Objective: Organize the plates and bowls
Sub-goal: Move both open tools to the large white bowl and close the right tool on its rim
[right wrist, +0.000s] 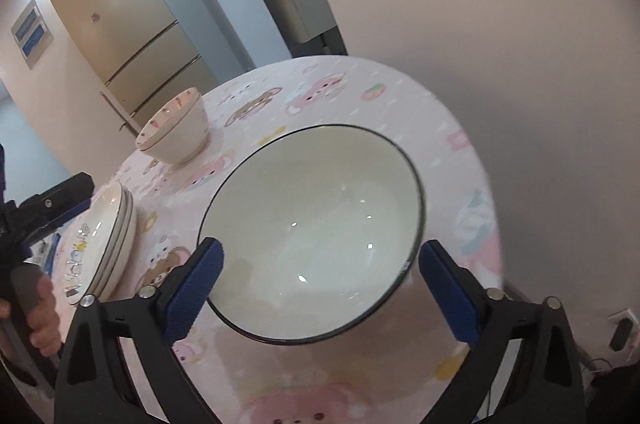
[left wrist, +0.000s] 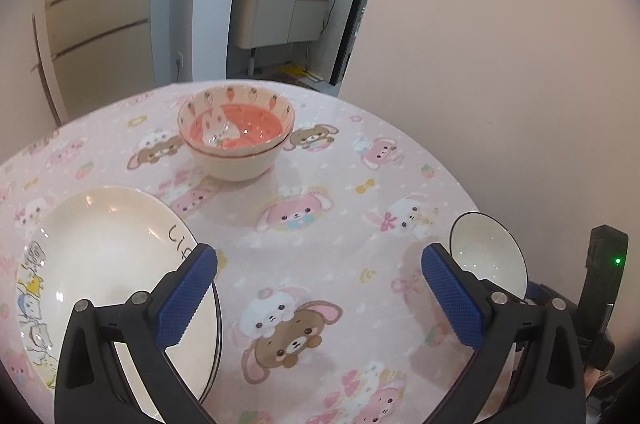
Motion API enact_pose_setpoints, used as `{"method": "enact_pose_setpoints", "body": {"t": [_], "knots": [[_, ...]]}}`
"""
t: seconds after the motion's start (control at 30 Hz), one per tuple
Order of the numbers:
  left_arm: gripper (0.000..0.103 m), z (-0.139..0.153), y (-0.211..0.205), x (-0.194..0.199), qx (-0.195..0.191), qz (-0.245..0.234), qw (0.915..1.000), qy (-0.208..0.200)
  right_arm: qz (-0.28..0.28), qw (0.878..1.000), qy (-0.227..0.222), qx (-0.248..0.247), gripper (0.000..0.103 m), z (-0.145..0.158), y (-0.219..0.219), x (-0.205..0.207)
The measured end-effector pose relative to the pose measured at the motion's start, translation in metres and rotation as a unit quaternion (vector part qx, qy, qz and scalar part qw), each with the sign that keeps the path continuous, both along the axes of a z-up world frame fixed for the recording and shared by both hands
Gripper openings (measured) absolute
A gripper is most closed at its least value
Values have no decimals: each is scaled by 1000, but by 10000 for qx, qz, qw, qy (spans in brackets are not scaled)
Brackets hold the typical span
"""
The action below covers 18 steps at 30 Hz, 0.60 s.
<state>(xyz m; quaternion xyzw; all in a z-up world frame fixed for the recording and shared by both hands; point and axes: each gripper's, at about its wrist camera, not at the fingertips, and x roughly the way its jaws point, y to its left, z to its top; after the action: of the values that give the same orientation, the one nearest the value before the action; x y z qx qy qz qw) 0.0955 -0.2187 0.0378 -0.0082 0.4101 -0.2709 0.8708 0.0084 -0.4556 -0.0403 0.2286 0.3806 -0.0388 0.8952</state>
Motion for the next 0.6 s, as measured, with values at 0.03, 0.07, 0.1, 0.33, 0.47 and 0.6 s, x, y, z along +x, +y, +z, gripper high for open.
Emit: {"method": "enact_pose_setpoints", "body": {"t": [0.03,0.07,0.1,0.33,0.47,0.6], "knots": [[103,-1,0,1,-4,-1,10000,47,-27,10000,33,-53,88,-1,1,1],[103,-3,0,2,-2,-10,10000,93,-73,9998,75,-148,86,-1,2,2],[103,-5,-1,3,9,-21,9999,134,-109,9996,111,-223,81,-2,2,2],[103,-13,-11,0,174,-182,9993,259,-623,9966,78,535,33,-20,-24,-1],[100,-16,-16,-3,242,-259,9991,245,-582,9981,111,146,19,-14,-18,1],[81,-21,-19,-2,245,-350,9982,412,-583,9968,-99,532,14,-9,-21,-2]]}}
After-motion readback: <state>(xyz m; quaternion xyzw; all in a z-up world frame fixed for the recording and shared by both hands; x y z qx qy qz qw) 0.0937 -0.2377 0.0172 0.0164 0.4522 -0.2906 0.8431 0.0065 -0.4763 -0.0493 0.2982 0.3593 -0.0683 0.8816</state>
